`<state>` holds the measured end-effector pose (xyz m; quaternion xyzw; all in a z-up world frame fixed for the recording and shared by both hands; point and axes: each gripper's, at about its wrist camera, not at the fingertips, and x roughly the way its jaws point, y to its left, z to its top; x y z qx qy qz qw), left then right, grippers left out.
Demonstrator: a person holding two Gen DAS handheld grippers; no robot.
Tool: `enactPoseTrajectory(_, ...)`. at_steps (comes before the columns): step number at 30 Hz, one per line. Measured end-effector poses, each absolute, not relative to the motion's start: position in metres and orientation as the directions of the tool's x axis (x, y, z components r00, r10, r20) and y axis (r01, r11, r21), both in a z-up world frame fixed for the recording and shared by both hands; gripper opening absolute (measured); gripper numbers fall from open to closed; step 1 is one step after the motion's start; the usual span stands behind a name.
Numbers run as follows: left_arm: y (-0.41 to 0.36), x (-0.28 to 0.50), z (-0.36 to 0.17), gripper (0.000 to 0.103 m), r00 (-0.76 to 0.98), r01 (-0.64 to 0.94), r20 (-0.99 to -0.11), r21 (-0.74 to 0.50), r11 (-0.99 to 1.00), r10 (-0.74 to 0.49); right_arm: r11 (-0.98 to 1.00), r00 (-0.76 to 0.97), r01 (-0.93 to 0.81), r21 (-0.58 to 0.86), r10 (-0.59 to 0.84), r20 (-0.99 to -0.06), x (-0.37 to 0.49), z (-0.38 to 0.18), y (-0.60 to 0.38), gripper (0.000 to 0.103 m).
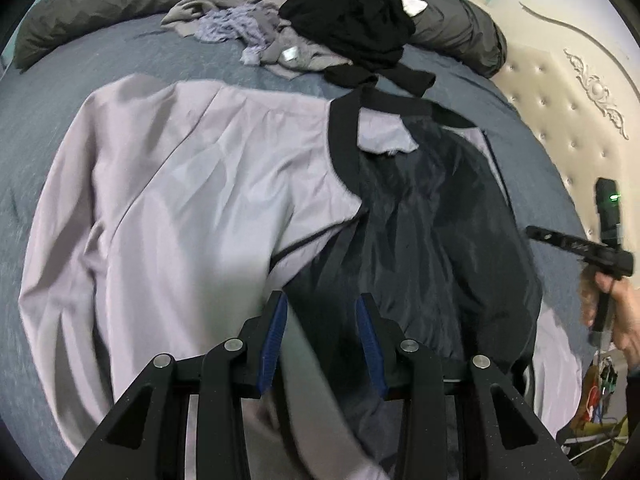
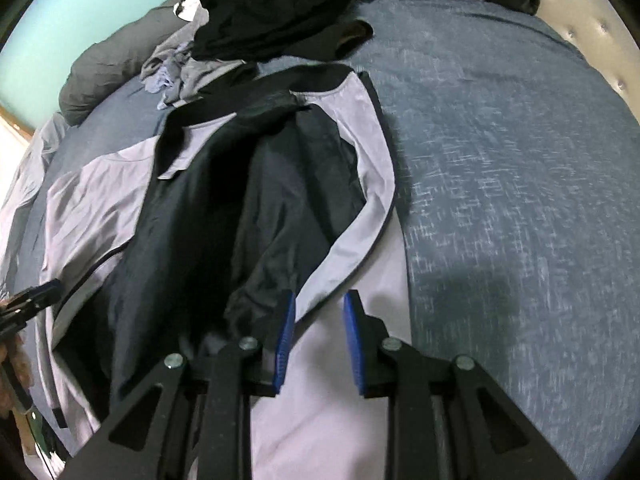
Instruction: Fold clothes
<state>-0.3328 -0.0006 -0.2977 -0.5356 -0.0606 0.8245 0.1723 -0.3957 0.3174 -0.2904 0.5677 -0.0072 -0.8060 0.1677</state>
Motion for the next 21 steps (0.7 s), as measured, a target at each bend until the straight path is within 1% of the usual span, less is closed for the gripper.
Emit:
enactPoseTrajectory(3,0.015,-0.347,-0.308,0.039,-0.343,-0.264,-0.881,-0.243,-0.933,0.327,-0.946,-0.290,0.258,0.197,-0.270,-0.918,-0.405,-0.302,0.313,0.024)
enactPoseTrajectory(7,0.024,-0.366,-0.326,0.039,-0.320,-0.263,-0.891,-0.244,-0.934,0.323,-0.945,-0.283,0.256,0.205,-0.276,-0.918,-0.412,-0.314,0.311,0.024)
enactPoseTrajectory(12,0.041,-0.385,-0.343,0.039,-0.311,-0.313,-0.913,-0.164,-0.936,0.264,-0.934,-0.283,0.285,0.216,-0.297,-0.912,-0.415,-0.317,0.311,0.024)
enactPoseTrajectory(18,0.054,-0.398,-0.363,0.039,-0.296,-0.349,-0.930,-0.106,-0.931,0.216,-0.928,-0.289,0.289,0.235,-0.318,-0.903,-0.415,-0.319,0.316,0.024)
enactPoseTrajectory(20,0.057,-0.399,-0.366,0.033,-0.300,-0.359,-0.931,-0.092,-0.929,0.208,-0.926,-0.292,0.293,0.238,-0.324,-0.900,-0.414,-0.318,0.317,0.024)
enactPoseTrajectory(21,0.057,-0.400,-0.367,0.020,-0.302,-0.362,-0.930,-0.089,-0.928,0.208,-0.925,-0.293,0.295,0.240,-0.327,-0.899,-0.413,-0.317,0.317,0.024)
